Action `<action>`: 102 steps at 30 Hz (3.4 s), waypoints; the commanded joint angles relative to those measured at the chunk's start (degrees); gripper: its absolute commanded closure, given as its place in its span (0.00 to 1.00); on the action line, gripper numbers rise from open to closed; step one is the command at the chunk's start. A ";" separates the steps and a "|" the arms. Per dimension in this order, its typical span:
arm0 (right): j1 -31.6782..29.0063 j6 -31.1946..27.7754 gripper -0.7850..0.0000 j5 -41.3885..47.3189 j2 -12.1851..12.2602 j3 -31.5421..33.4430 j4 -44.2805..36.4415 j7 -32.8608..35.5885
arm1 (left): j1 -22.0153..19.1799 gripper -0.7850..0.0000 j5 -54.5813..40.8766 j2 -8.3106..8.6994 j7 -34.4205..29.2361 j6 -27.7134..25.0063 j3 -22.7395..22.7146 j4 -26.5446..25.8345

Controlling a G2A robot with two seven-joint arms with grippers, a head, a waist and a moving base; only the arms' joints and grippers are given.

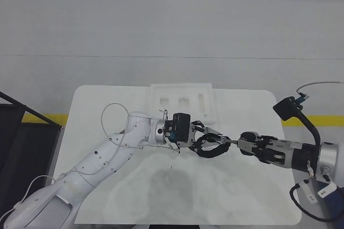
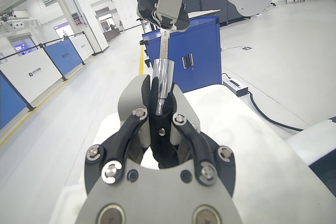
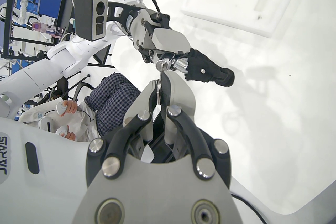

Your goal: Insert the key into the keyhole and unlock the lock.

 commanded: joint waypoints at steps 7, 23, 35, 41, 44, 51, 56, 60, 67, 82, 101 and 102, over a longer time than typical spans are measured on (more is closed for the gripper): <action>0.44 -0.51 1.00 -0.61 0.47 -0.69 -0.04 0.24 | -0.26 1.00 1.69 -0.33 -0.82 -0.93 -0.28 -0.31; 3.57 1.68 1.00 -4.91 1.53 -4.47 0.26 1.77 | -0.45 1.00 3.71 -0.69 -4.25 -1.29 -1.68 -1.22; 6.21 2.91 1.00 -6.91 2.01 -7.83 0.98 1.48 | -0.30 1.00 5.04 -0.66 -7.29 -2.25 -2.83 -2.25; 7.53 3.50 1.00 -7.62 2.21 -9.48 1.52 1.47 | -0.24 1.00 4.67 -0.77 -8.22 -2.52 -3.34 -3.04; 7.95 3.76 1.00 -7.87 2.28 -10.14 1.71 1.05 | -0.21 1.00 4.31 -0.88 -8.38 -2.68 -3.47 -3.20; 8.38 4.42 1.00 -7.93 2.45 -10.84 1.89 0.22 | -0.12 1.00 4.11 -1.07 -8.75 -3.07 -3.71 -3.28; 8.33 5.06 1.00 -7.50 2.53 -11.41 2.14 -0.53 | 0.22 1.00 3.24 -1.27 -8.21 -2.94 -3.90 -3.23; 8.03 6.34 1.00 -7.02 2.55 -11.50 2.35 -1.80 | 0.54 1.00 2.55 -1.37 -7.88 -2.86 -4.27 -2.80; 6.86 8.00 1.00 -4.53 2.49 -10.74 2.74 -4.89 | 1.56 1.00 1.18 -1.50 -6.33 -2.58 -4.89 -2.14; 3.83 9.09 1.00 2.60 2.27 -9.36 3.79 -10.08 | 3.62 1.00 -0.36 -1.71 -1.96 -2.40 -6.10 -1.06; 1.13 8.33 1.00 8.95 1.93 -8.28 4.43 -16.20 | 5.21 1.00 -2.72 -2.46 2.29 -2.25 -6.71 0.84; 1.08 8.27 1.00 9.09 1.92 -8.31 4.41 -16.38 | 5.23 1.00 -2.74 -2.51 2.36 -2.22 -6.73 0.85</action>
